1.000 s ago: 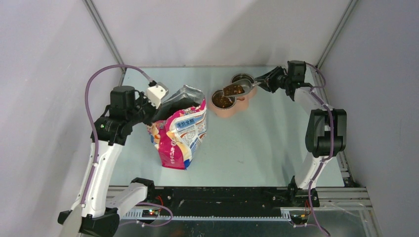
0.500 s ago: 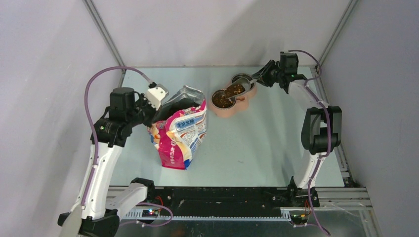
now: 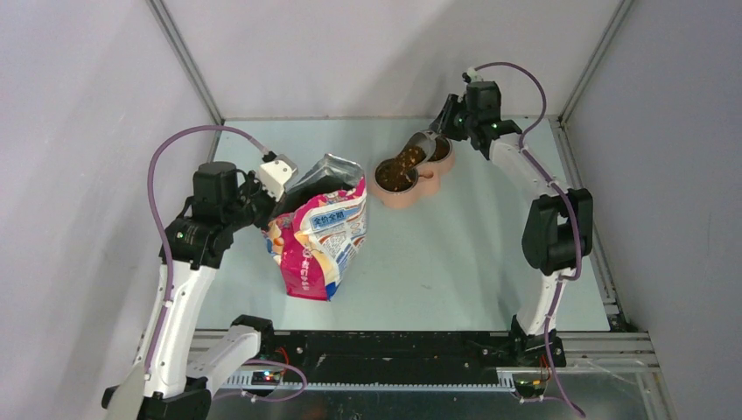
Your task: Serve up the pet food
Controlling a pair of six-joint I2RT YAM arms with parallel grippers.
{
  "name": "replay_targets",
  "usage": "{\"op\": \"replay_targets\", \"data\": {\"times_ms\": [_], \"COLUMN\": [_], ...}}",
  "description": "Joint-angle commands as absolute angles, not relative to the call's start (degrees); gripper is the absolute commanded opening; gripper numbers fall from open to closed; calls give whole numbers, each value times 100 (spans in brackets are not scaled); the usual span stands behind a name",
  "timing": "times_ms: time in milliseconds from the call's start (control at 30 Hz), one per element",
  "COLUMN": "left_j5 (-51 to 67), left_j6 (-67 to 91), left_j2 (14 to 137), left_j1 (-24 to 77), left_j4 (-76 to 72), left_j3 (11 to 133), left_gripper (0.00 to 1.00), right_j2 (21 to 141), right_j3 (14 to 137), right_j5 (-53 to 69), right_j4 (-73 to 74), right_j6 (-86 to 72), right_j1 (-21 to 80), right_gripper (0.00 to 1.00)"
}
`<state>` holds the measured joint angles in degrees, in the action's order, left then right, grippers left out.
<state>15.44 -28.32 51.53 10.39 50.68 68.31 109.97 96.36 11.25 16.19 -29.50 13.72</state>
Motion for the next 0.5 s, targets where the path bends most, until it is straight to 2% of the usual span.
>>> {"op": "replay_targets", "data": {"times_ms": [0,467], "left_j5": [1645,1741], "left_j6": [-2681,-2608], "left_j2": [4960,4766], "left_j1": [989,989], "left_j4": [5205,5189], "left_j3": [6818,6725], "left_gripper": [0,0], "right_j2": [10919,10626], "right_j3": [9944,9792], "right_j5": [643,194], "right_j4": [1450,1184], "right_j6": [-2240,-958], "right_j1": [1541,1965], "right_gripper": [0,0]}}
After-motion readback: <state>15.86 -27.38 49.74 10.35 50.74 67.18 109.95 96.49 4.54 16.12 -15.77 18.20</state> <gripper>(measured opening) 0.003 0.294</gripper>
